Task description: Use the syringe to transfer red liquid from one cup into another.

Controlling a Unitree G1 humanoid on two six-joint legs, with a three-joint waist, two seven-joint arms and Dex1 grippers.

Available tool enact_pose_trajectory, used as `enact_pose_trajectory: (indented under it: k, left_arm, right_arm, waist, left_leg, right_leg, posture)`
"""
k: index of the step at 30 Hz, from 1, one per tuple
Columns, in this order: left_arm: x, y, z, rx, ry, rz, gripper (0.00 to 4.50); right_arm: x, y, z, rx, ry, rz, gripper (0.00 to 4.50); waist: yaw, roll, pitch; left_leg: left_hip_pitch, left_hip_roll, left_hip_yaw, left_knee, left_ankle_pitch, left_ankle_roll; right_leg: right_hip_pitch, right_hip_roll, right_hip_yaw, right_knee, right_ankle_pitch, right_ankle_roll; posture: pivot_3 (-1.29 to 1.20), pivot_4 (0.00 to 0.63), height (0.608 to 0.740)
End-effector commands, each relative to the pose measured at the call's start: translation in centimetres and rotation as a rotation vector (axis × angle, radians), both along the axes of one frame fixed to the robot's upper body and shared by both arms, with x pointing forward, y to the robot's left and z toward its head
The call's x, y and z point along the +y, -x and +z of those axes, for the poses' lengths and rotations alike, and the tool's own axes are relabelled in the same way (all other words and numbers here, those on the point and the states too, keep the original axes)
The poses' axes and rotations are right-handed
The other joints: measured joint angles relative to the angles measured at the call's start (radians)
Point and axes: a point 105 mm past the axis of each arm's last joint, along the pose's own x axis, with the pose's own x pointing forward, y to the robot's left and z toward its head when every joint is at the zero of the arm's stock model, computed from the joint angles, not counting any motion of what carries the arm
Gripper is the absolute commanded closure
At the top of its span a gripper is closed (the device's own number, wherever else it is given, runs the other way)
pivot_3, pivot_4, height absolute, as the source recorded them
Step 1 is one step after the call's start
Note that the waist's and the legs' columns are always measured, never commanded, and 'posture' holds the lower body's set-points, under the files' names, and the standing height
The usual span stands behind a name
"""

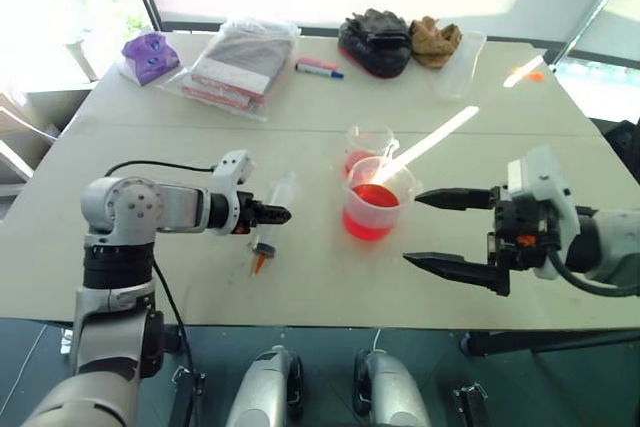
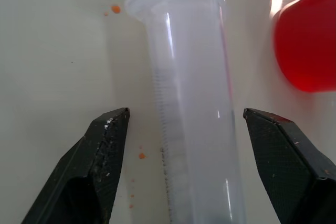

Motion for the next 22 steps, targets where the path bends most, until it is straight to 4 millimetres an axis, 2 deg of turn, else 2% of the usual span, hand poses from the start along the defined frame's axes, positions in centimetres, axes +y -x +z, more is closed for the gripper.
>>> enact_pose_trajectory:
  k: [1,4,7,12,17,22]
  left_arm:
    - [1.0,-0.8,0.6,-0.020,0.002,0.090,0.04]
    - [0.9,-0.9,2.1,-0.096,-0.011,0.074,0.04]
    - [1.2,-1.0,4.6,-0.287,-0.015,0.055,0.04]
    - [2.4,1.1,7.6,-0.545,0.032,-0.010,0.04]
    - [4.3,4.5,8.0,-0.671,-0.008,-0.040,0.04]
    - [5.7,6.0,7.1,-0.675,-0.011,0.024,0.04]
  right_arm:
    - [0.3,0.2,0.3,-0.030,-0.007,0.012,0.00]
    - [0.2,0.1,0.2,-0.029,-0.008,0.004,0.00]
    - [-0.5,-0.5,0.2,-0.031,-0.014,-0.035,0.00]
    - [-2.7,-1.9,0.9,-0.057,-0.077,-0.154,0.00]
    - [-4.4,-2.2,0.3,-0.058,-0.128,-0.237,0.00]
    - [-5.8,-2.8,-1.0,-0.029,-0.160,-0.305,0.00]
  waist:
    - [0.000,0.000,0.000]
    - [0.000,0.000,0.000]
    - [0.000,0.000,0.000]
    - [-0.002,0.001,0.000]
    - [-0.001,0.001,0.000]
    - [0.001,0.001,0.000]
  left_leg:
    - [0.000,0.000,0.000,0.000,0.000,0.000]
    - [0.000,0.000,0.000,0.000,0.000,0.000]
    - [-0.002,0.000,0.000,-0.001,0.000,0.000]
    - [-0.001,0.000,0.002,-0.004,0.001,-0.002]
    - [-0.001,0.000,0.002,-0.008,0.002,-0.003]
    - [0.000,0.000,0.002,-0.010,0.002,-0.004]
  right_leg:
    - [0.000,0.000,0.000,0.000,0.000,-0.001]
    - [0.000,0.000,0.000,-0.001,0.000,-0.001]
    - [-0.002,0.000,0.000,-0.001,0.001,-0.001]
    - [-0.003,-0.001,0.000,-0.003,0.001,-0.003]
    - [-0.004,-0.001,0.001,-0.004,0.001,-0.005]
    - [-0.004,0.000,0.000,-0.005,0.000,-0.006]
  posture:
    - [0.00,0.150,0.740]
    - [0.00,0.150,0.740]
    - [0.00,0.150,0.740]
    - [0.00,0.150,0.740]
    - [0.00,0.150,0.740]
    - [0.00,0.150,0.740]
